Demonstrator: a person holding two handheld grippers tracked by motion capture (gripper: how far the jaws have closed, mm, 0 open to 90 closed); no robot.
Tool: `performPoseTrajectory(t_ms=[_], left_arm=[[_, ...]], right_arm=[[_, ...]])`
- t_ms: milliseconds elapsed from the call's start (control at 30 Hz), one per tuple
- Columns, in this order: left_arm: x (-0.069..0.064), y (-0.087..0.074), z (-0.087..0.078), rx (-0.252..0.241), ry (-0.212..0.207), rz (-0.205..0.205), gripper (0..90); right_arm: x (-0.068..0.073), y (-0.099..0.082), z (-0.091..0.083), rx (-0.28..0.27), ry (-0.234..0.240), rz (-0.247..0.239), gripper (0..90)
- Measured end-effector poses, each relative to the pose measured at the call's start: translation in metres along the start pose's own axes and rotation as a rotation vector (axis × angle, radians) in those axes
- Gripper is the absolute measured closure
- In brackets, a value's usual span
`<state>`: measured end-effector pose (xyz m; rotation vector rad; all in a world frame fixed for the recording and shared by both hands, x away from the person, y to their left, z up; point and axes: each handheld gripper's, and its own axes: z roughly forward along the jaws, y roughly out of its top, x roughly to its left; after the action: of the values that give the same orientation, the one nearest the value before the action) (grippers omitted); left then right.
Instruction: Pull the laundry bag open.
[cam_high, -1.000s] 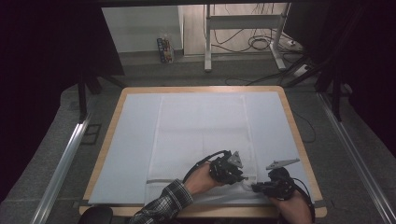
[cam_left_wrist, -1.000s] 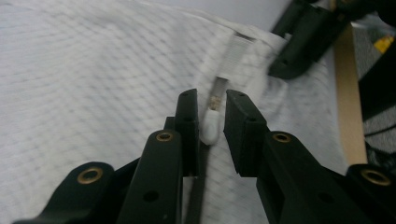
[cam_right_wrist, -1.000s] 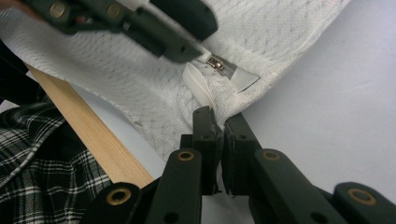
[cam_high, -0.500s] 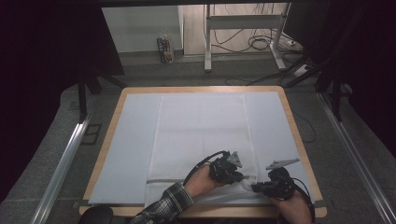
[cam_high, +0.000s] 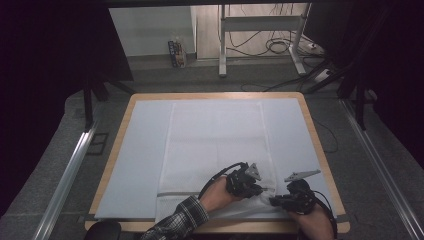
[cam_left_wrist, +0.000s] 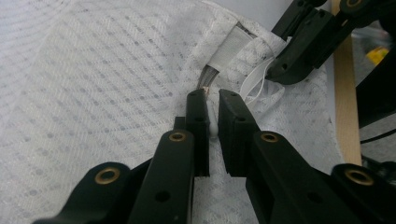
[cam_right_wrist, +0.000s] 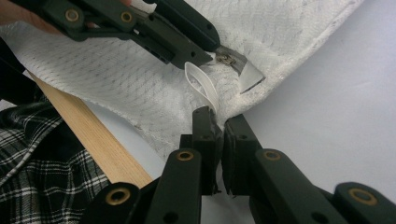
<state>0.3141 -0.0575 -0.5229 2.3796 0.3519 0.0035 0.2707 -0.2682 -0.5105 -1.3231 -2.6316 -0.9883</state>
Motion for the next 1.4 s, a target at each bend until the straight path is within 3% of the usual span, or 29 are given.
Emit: performPoseTrajectory(t_ms=[167,333,400,567,667,700,767,800,967,1267,1400], left_arm=[[0.001,-0.004,-0.001,-0.032,0.006,-0.03,86.6],[0.005,-0.006,-0.003,-0.056,-0.017,-0.065,86.7],[0.007,-0.007,-0.006,-0.07,-0.036,-0.082,86.7],[0.007,-0.008,-0.009,-0.097,-0.069,-0.093,86.7],[0.008,-0.009,-0.01,-0.107,-0.075,-0.095,86.6],[0.009,-0.01,-0.011,-0.129,-0.092,-0.114,86.6],[0.01,-0.011,-0.011,-0.124,-0.088,-0.115,86.6],[0.011,-0.012,-0.011,-0.125,-0.091,-0.114,86.6],[0.012,-0.015,-0.015,-0.136,-0.116,-0.107,86.8],[0.012,-0.015,-0.03,-0.176,-0.125,-0.094,86.8],[0.011,-0.018,-0.033,-0.168,-0.118,-0.088,86.7]], right_arm=[[-0.001,0.0,-0.001,-0.004,0.006,-0.005,81.9],[-0.003,0.001,-0.004,-0.025,0.01,0.017,71.9],[-0.006,0.003,-0.009,-0.064,0.016,0.041,64.2],[-0.012,0.012,-0.014,-0.113,0.02,0.069,59.3],[-0.017,0.02,-0.01,-0.115,0.042,0.077,62.5],[-0.018,0.022,-0.008,-0.106,0.049,0.078,66.2],[-0.017,0.024,-0.005,-0.087,0.058,0.063,80.7],[-0.015,0.025,-0.005,-0.08,0.061,0.05,83.5],[-0.011,0.026,-0.007,-0.072,0.024,0.036,85.4],[-0.006,0.028,-0.017,-0.128,0.061,0.031,85.4],[-0.007,0.027,-0.017,-0.127,0.062,0.033,85.5]])
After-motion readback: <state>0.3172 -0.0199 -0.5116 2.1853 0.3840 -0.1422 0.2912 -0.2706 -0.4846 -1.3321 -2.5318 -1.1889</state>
